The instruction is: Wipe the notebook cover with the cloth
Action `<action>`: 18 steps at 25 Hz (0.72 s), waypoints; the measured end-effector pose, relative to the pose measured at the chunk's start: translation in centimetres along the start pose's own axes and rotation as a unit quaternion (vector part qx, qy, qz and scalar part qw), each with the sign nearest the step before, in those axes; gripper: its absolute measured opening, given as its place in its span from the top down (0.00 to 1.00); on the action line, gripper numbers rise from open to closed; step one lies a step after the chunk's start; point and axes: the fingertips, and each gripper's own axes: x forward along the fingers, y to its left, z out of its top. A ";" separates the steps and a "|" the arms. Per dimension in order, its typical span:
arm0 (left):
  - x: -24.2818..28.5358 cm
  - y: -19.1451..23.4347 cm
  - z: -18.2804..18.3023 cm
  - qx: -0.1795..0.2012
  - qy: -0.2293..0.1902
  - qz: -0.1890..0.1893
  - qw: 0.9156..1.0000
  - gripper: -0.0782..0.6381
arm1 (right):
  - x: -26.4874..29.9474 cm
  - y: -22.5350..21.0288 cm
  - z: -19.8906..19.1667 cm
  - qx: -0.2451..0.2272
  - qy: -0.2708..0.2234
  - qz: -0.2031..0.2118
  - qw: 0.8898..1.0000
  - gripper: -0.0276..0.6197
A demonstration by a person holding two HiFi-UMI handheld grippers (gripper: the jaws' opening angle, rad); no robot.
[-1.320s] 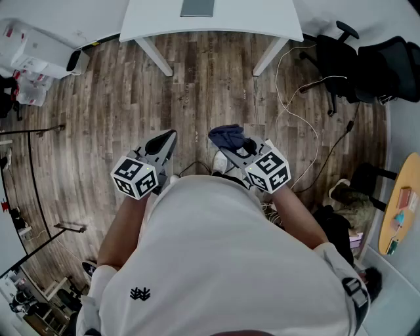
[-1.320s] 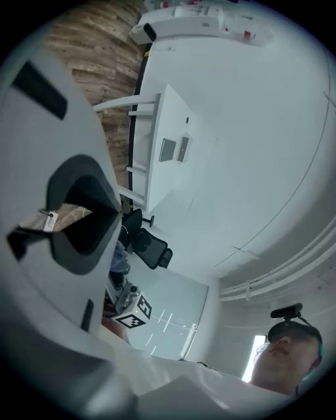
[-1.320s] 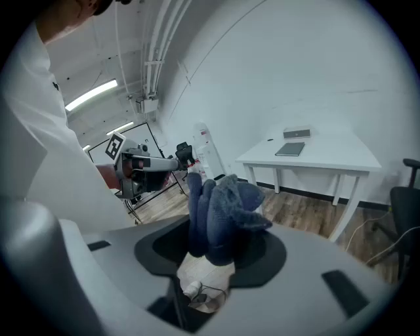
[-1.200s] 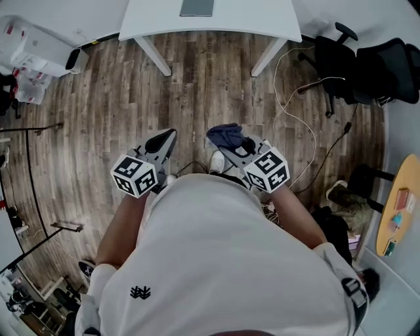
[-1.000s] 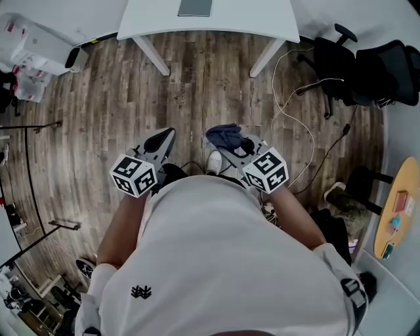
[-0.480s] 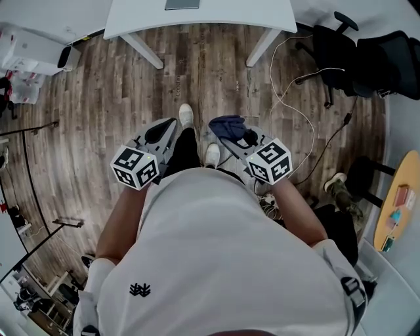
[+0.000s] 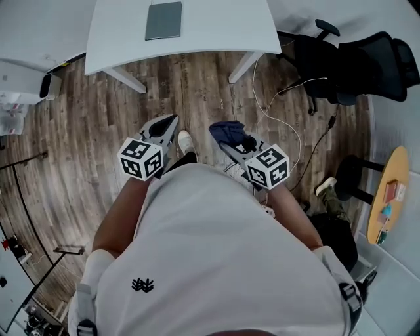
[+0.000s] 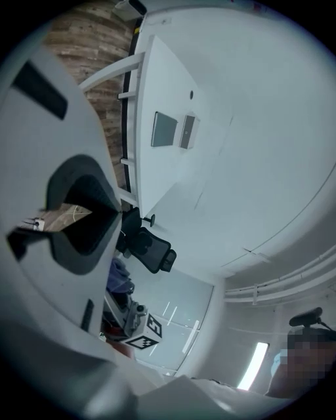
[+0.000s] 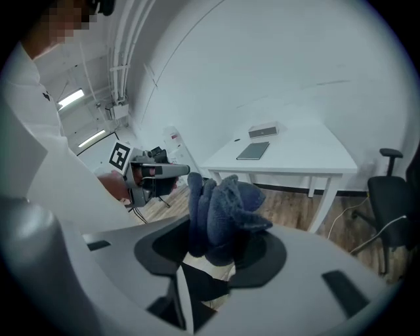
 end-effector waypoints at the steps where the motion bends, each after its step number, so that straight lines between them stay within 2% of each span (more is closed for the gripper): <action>1: 0.6 0.9 0.8 0.004 -0.002 0.001 1.000 0.88 | 0.7 -0.8 0.7 -0.001 0.004 -0.005 1.000 0.70; 5: 1.6 5.9 2.7 0.011 -0.008 0.002 1.000 0.88 | 4.6 -2.3 4.8 -0.004 -0.001 -0.016 1.000 0.70; 8: 2.8 7.7 4.3 0.009 -0.013 0.014 1.000 0.88 | 5.6 -4.3 7.3 -0.007 -0.002 -0.011 1.000 0.70; 13: 4.8 12.0 5.6 -0.003 -0.021 0.049 0.999 0.88 | 8.7 -7.6 11.2 -0.038 0.020 0.009 0.999 0.70; 18: 8.6 14.7 7.5 -0.021 -0.027 0.093 0.995 0.88 | 10.4 -13.1 15.7 -0.073 0.030 0.041 0.996 0.70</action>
